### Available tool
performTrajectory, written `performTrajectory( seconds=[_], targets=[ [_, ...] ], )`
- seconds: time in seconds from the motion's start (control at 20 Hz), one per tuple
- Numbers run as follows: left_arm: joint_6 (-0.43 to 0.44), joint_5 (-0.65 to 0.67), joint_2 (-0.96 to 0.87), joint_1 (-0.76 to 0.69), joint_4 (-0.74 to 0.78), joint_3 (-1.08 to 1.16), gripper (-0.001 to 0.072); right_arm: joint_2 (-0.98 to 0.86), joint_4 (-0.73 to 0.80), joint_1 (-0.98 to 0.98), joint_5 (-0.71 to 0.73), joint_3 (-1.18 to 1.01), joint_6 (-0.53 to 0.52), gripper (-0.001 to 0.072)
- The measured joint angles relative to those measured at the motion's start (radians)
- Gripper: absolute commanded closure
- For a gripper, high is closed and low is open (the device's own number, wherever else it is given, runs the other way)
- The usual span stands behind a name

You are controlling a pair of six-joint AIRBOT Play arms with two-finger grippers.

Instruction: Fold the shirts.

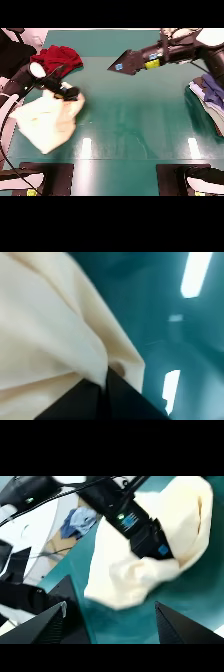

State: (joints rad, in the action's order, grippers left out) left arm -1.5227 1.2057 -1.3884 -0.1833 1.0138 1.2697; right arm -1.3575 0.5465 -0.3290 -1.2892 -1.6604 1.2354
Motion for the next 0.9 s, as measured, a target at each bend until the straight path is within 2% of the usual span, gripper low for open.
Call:
performTrajectory(
  seconds=[0.15, 0.3, 0.35, 0.45, 0.6, 0.75, 0.8, 0.85, 0.9],
  targets=[
    [0.093, -0.098, -0.031, -0.223, -0.272, 0.177, 0.0685, 0.062, -0.001, 0.146, -0.017, 0.000, 0.005, 0.0105],
    [0.149, -0.141, -0.110, -0.431, -0.374, 0.381, 0.0684, 0.135, 0.000, 0.332, -0.039, 0.000, 0.010, 0.0105],
    [0.147, -0.124, -0.133, -0.470, -0.343, 0.433, 0.0684, 0.161, 0.002, 0.399, -0.054, 0.001, 0.011, 0.0105],
    [0.081, -0.061, -0.164, -0.506, -0.176, 0.502, 0.0684, 0.216, 0.002, 0.516, -0.071, 0.024, 0.014, 0.0105],
    [-0.005, 0.143, -0.187, -0.483, 0.151, 0.548, 0.0683, 0.310, 0.003, 0.634, -0.062, 0.142, 0.018, 0.0105],
    [-0.031, 0.361, -0.194, -0.418, 0.395, 0.549, 0.0680, 0.382, 0.006, 0.687, -0.039, 0.334, 0.019, 0.0105],
    [-0.033, 0.419, -0.197, -0.391, 0.459, 0.537, 0.0453, 0.396, 0.008, 0.695, -0.031, 0.404, 0.019, 0.0105],
    [-0.038, 0.460, -0.197, -0.365, 0.500, 0.523, 0.0076, 0.406, 0.009, 0.702, -0.020, 0.480, 0.019, 0.0105],
    [-0.041, 0.487, -0.198, -0.343, 0.525, 0.508, 0.0033, 0.410, 0.008, 0.706, -0.014, 0.551, 0.018, 0.0105]
  ],
)
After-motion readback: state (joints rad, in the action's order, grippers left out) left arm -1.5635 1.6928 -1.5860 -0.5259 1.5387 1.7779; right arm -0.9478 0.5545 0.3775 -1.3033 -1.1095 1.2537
